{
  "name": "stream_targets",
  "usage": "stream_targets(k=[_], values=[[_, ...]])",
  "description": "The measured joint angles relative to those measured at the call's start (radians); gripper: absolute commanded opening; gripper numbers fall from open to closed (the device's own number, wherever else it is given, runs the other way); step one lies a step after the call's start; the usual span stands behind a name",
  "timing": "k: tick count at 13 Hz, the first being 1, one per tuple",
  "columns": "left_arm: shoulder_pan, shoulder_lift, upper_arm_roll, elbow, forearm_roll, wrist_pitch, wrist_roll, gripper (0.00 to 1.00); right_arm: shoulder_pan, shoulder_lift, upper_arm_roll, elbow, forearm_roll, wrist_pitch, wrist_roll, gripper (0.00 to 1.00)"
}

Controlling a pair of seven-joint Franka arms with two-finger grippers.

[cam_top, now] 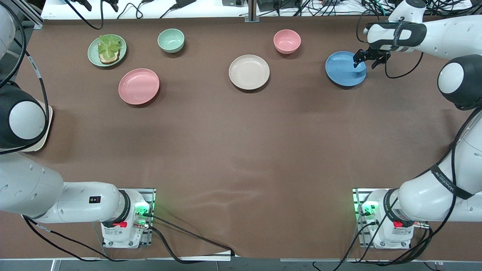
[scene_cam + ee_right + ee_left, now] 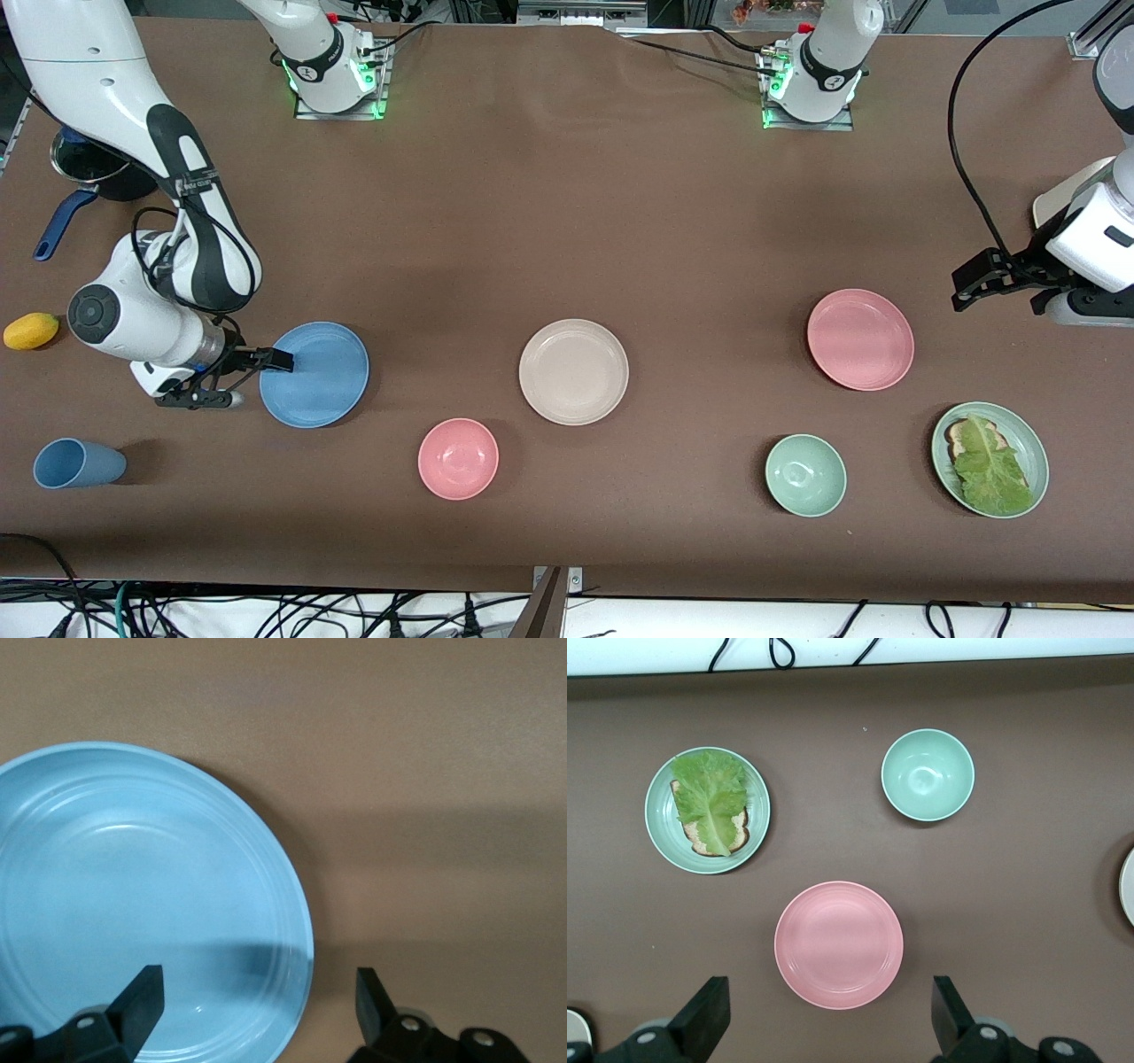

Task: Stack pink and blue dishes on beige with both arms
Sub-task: 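Lower the right gripper and pinch the light blue plate's rim, then move the left gripper out toward the pink plate's rim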

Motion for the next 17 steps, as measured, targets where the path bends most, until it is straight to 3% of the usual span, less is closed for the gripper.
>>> stream_targets(k=[3,11,14,17], values=[[0.011,0.053,0.003,-0.004,0.000,-0.004,0.000,1.00,0.001,0.000,0.000,0.001,0.000,0.001,0.000,0.96],[0.084,0.315,0.008,-0.005,0.000,0.007,0.001,1.00,-0.003,0.015,0.000,0.001,0.000,0.018,0.000,0.96],[0.140,0.390,0.010,-0.014,0.000,0.069,0.075,1.00,-0.006,0.034,-0.003,0.001,0.000,0.037,-0.001,0.96],[0.186,0.413,0.011,-0.115,0.000,0.219,0.130,1.00,-0.006,0.044,-0.004,0.001,0.000,0.044,-0.004,0.87]])
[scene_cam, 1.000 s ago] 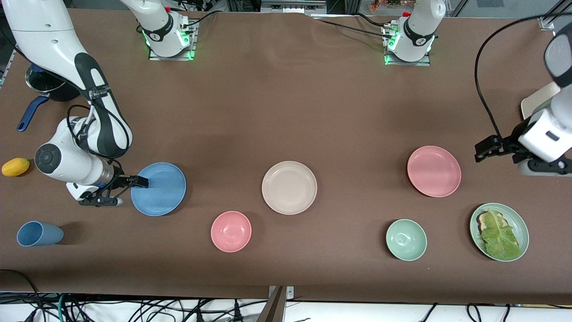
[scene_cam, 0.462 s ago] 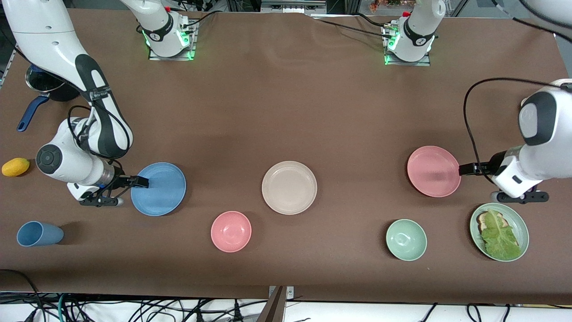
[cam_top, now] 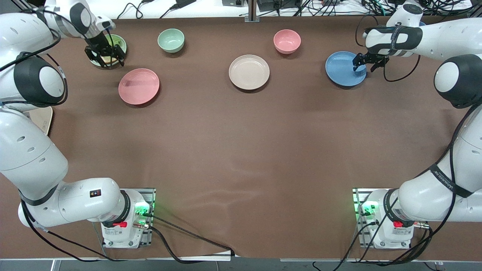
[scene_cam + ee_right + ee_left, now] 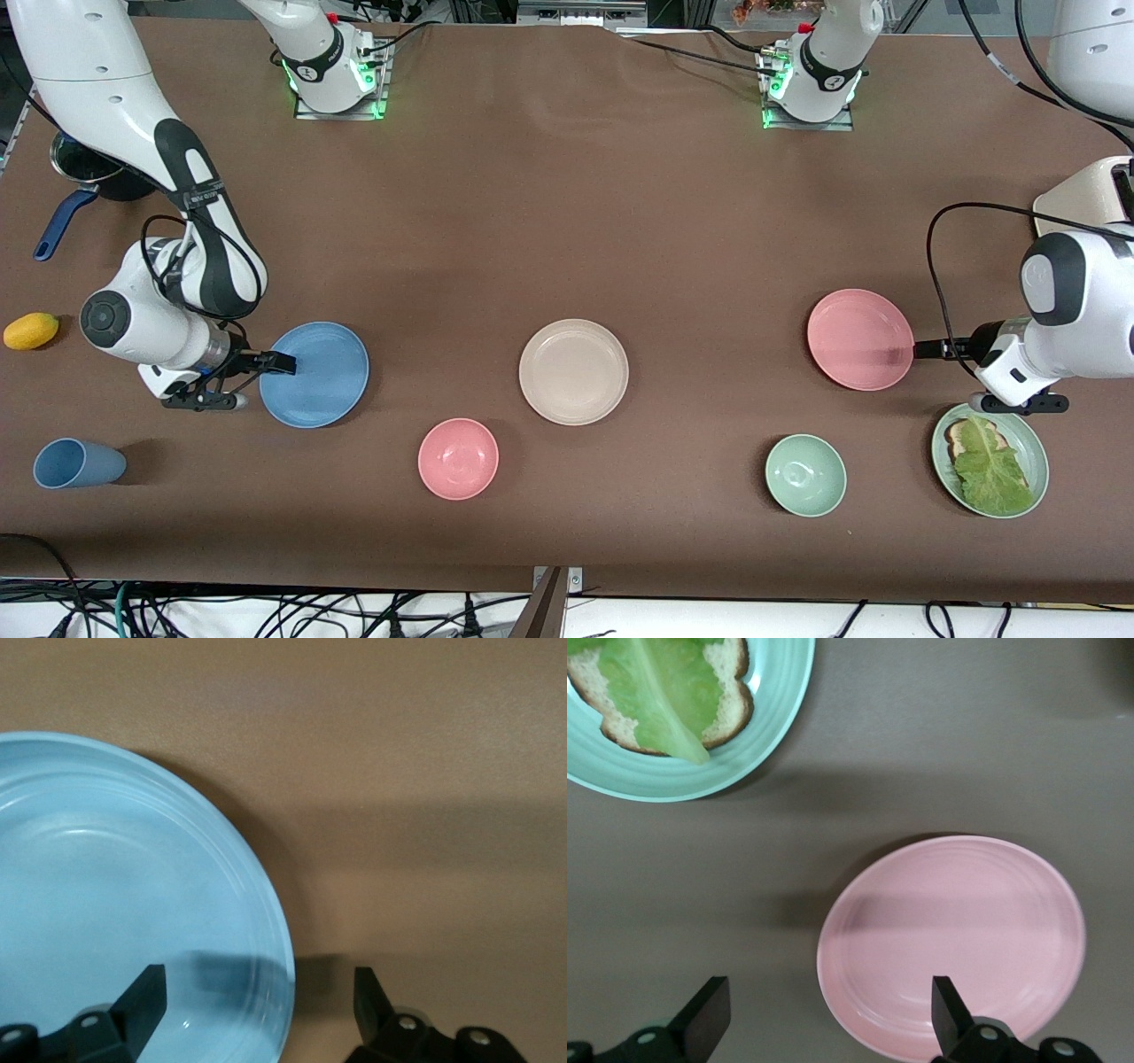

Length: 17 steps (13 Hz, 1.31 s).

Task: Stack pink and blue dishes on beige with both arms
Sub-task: 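Move the left gripper out toward the pink plate's rim, then lower the left gripper and pinch the pink plate's rim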

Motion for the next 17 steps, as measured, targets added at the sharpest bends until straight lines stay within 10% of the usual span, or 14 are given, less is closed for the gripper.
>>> stream_targets(k=[6,7,10,11,17], values=[[0.021,0.009,-0.001,-0.131,0.000,0.119,0.079,1.00,-0.003,0.000,-0.001,0.000,0.000,0.003,-0.009,0.65],[0.030,0.017,0.000,-0.136,0.000,0.125,0.103,0.92,-0.003,0.000,-0.001,0.000,0.000,0.003,-0.010,0.61],[0.042,0.056,-0.004,-0.147,0.000,0.150,0.129,0.10,-0.003,0.000,-0.001,0.001,0.000,0.004,-0.014,0.46],[0.041,0.065,-0.007,-0.147,0.000,0.158,0.129,0.00,-0.003,0.000,-0.001,0.001,0.000,0.004,-0.020,0.41],[0.035,0.061,-0.012,-0.138,0.000,0.153,0.129,0.00,-0.009,0.000,-0.001,0.001,0.000,0.004,-0.030,0.33]])
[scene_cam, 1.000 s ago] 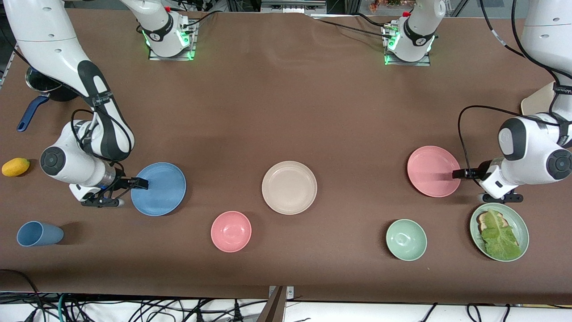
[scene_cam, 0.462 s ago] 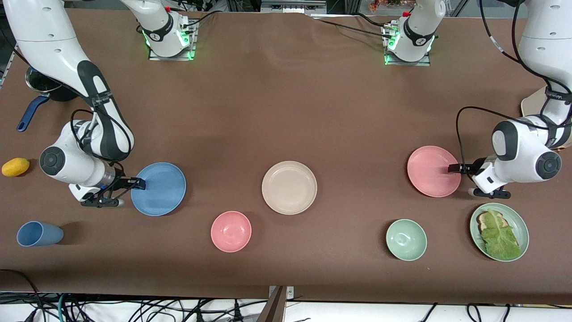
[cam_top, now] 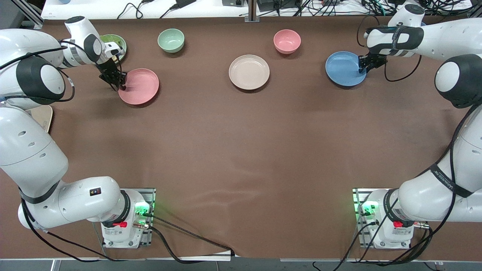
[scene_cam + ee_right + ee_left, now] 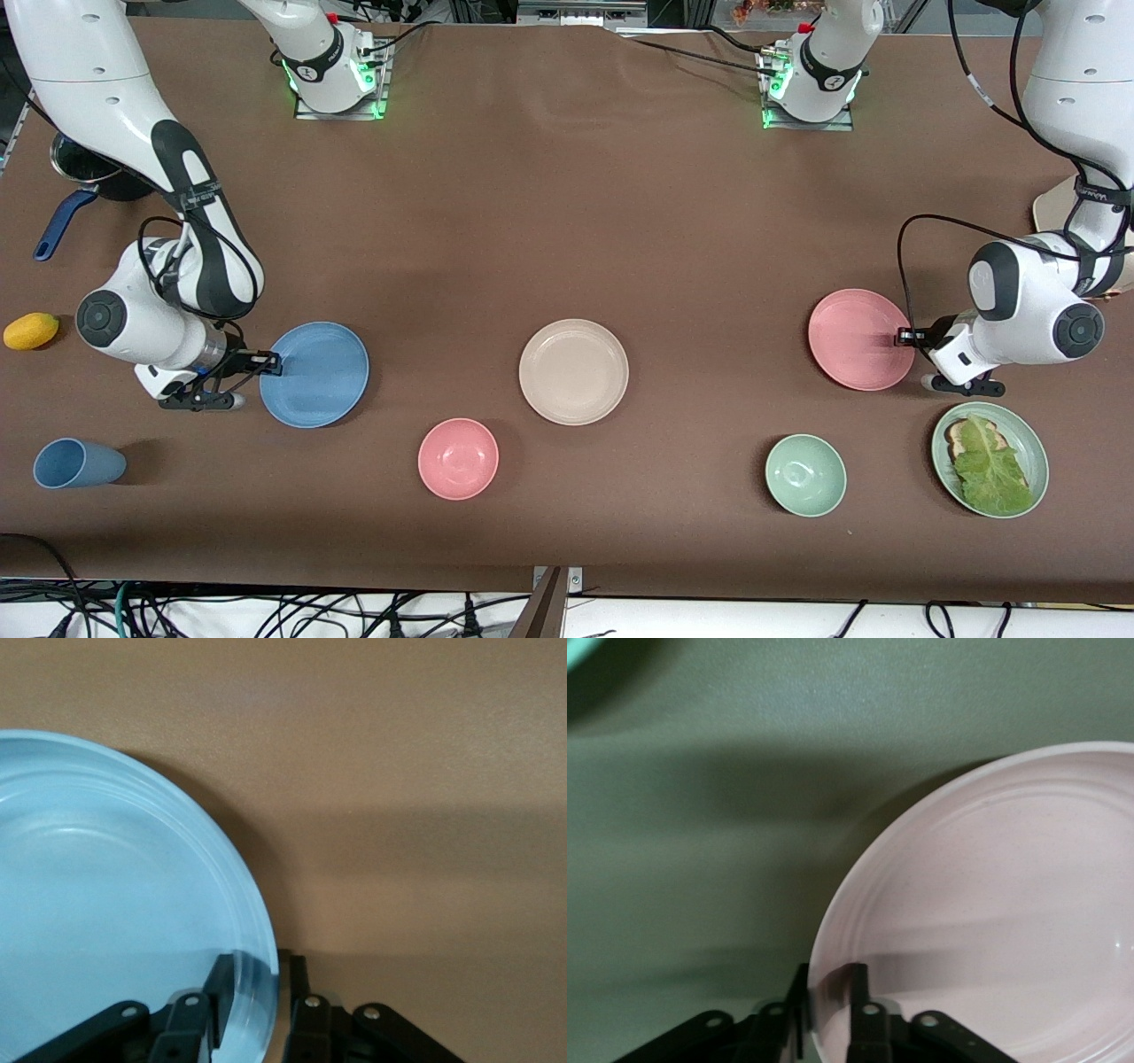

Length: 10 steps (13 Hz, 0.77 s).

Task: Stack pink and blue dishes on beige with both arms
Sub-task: 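Lower the left gripper and pinch the pink plate's rim, then lift the pink plate with the left gripper onto the beige plate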

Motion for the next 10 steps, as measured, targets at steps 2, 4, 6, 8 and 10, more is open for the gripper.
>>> stream_targets(k=[2,4,6,8,10], values=[[-0.001,-0.008,-0.002,0.003,0.000,0.000,-0.002,0.00,0.000,0.000,0.000,0.000,0.000,0.000,0.000,0.32],[-0.009,-0.012,-0.006,0.010,0.000,-0.002,-0.012,0.00,-0.001,0.000,0.000,0.000,0.000,0.000,0.000,0.30],[-0.041,-0.022,-0.013,0.048,-0.001,-0.064,-0.077,0.00,-0.003,0.000,0.000,0.000,0.000,0.000,-0.002,0.28],[-0.096,-0.025,-0.018,0.123,-0.001,-0.170,-0.164,0.00,-0.005,0.000,0.000,0.000,0.000,0.000,-0.003,0.28],[-0.144,-0.030,-0.036,0.178,-0.005,-0.256,-0.249,0.00,-0.005,0.000,0.000,0.000,0.000,0.000,-0.003,0.28]])
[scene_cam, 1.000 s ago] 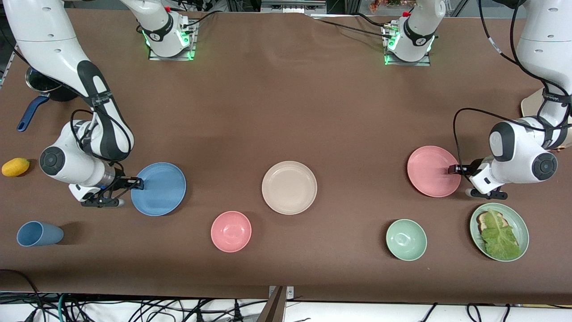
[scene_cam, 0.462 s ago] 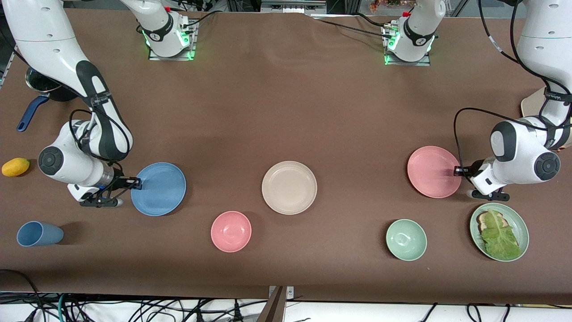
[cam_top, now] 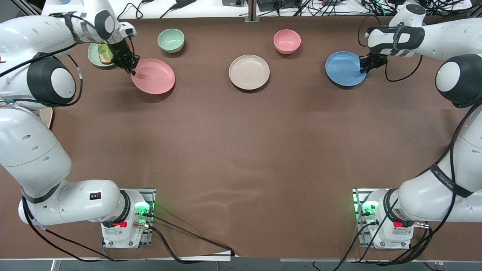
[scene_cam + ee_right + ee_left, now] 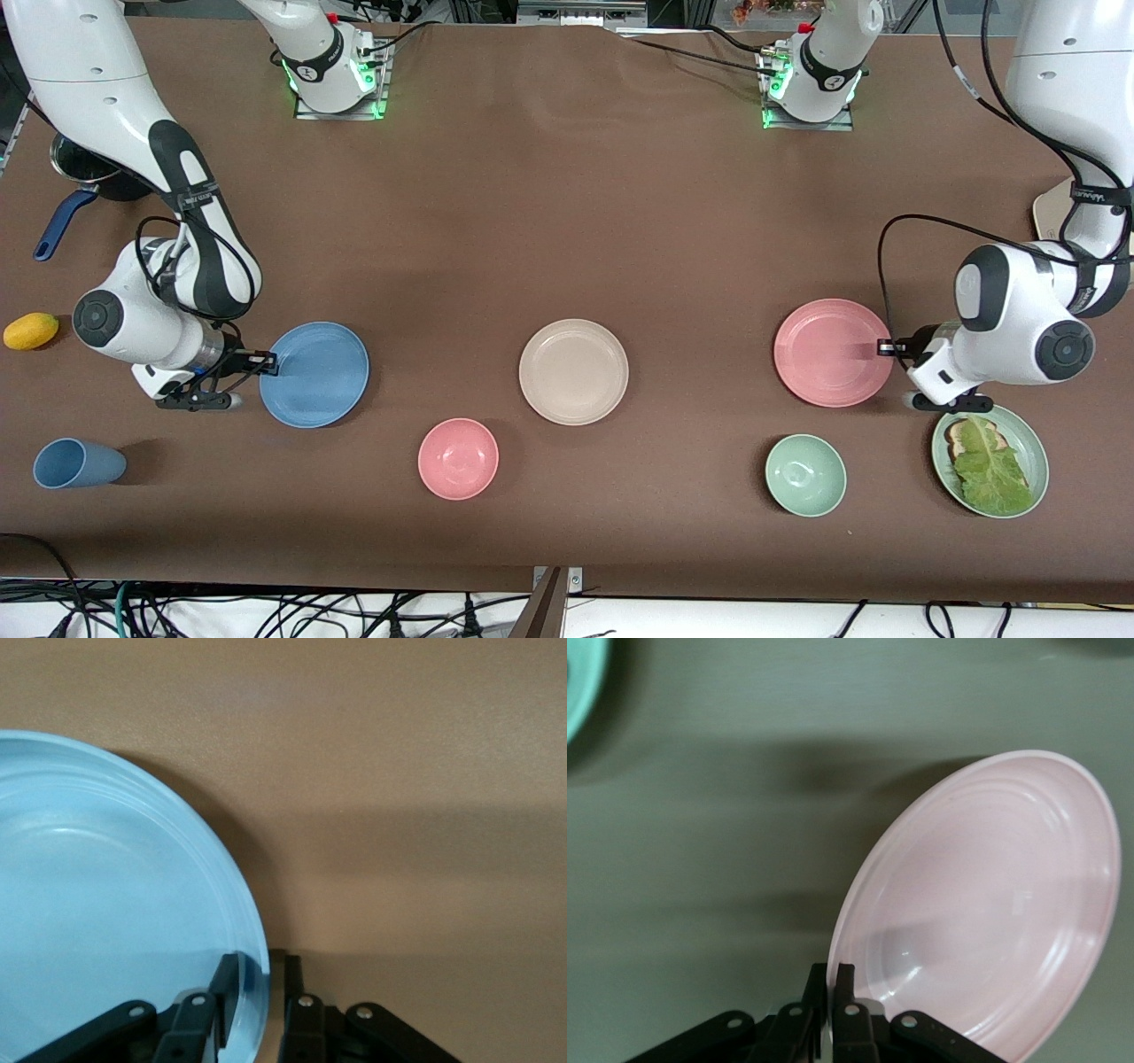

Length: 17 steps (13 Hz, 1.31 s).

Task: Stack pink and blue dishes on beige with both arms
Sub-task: 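Lift the pink plate with the left gripper onto the beige plate, then release the pink plate with the left gripper while the right gripper carries the blue plate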

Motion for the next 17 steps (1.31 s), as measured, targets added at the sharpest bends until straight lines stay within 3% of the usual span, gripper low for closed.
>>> stream_targets(k=[3,6,9,12,17], values=[[-0.017,-0.017,-0.090,0.074,-0.026,-0.116,-0.146,0.00,0.000,0.000,0.001,0.000,0.000,0.000,-0.001,0.22],[-0.042,-0.018,-0.211,0.115,-0.027,-0.139,-0.325,0.00,0.002,0.000,0.003,0.000,0.000,0.000,-0.001,0.14],[-0.180,0.028,-0.226,0.177,-0.045,-0.132,-0.473,0.00,0.002,-0.002,0.003,0.003,0.000,0.000,-0.001,0.01],[-0.307,0.117,-0.225,0.267,-0.045,-0.064,-0.586,0.00,0.001,-0.007,0.004,0.010,0.003,-0.005,-0.001,0.00],[-0.393,0.215,-0.225,0.291,-0.045,0.134,-0.702,0.00,0.001,-0.008,0.004,0.011,0.003,-0.006,-0.003,0.00]])
